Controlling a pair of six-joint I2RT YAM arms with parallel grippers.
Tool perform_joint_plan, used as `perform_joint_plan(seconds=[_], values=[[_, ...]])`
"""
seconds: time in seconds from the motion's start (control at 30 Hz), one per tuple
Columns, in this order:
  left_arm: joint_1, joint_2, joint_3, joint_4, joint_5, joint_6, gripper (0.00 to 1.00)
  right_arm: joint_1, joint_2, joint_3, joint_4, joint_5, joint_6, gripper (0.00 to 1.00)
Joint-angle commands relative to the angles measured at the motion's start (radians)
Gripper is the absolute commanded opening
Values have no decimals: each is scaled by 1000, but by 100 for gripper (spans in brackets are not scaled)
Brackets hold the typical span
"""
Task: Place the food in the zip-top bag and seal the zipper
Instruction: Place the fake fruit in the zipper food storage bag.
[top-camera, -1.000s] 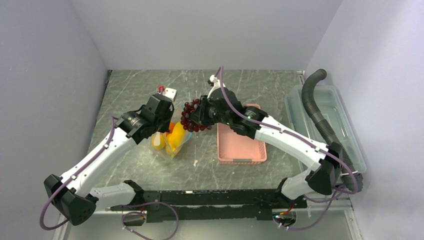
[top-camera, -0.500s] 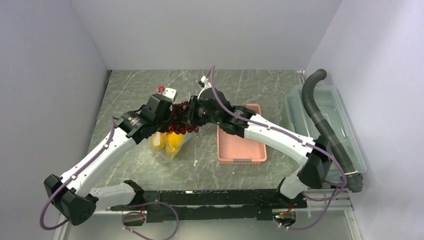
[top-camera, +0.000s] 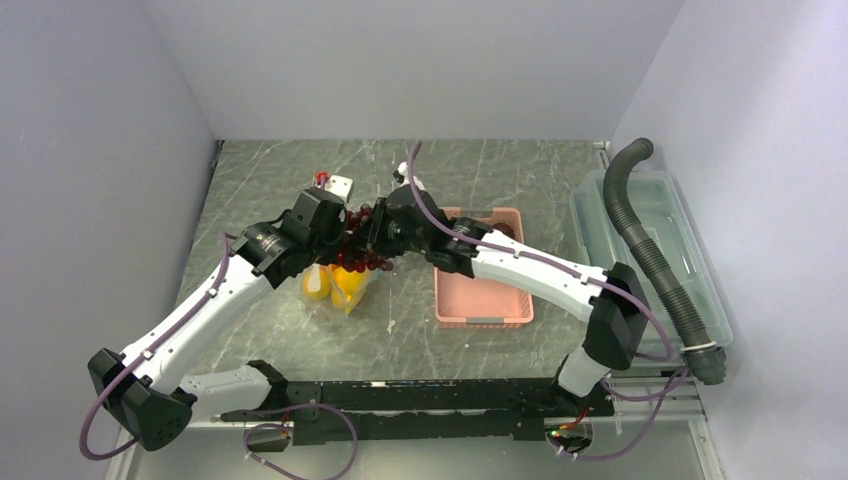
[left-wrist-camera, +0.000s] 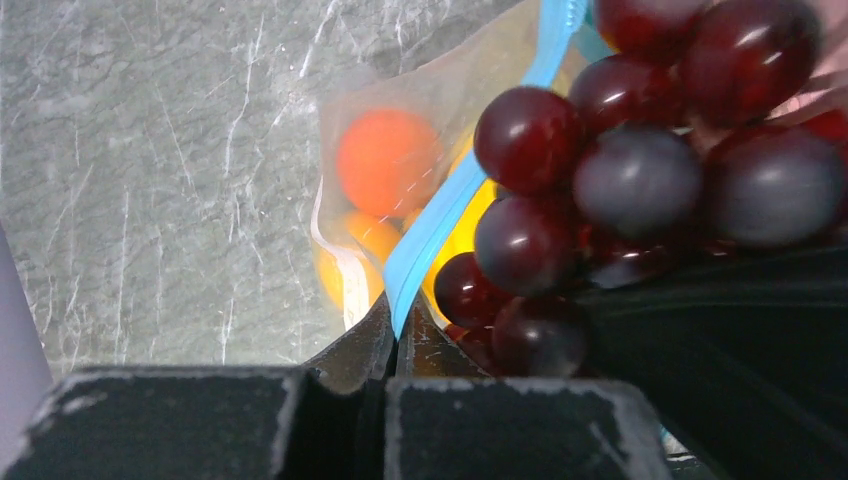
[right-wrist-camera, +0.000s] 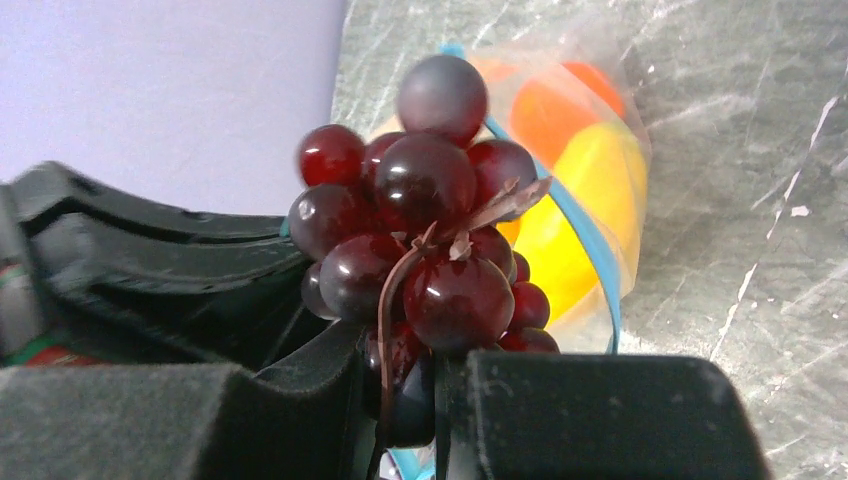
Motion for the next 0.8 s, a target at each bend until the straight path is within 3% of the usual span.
perform_joint_plan(seconds=[0.0, 0.6, 0.77], values=[[2, -10, 2, 30, -14, 5, 0, 21, 42, -5, 78, 26, 30, 0], [2, -10, 3, 31, -5, 10, 0, 80, 192, 122, -10, 87, -4, 0], [2, -8, 4, 29, -3, 10, 0, 79, 222, 167, -29, 86, -10, 22]])
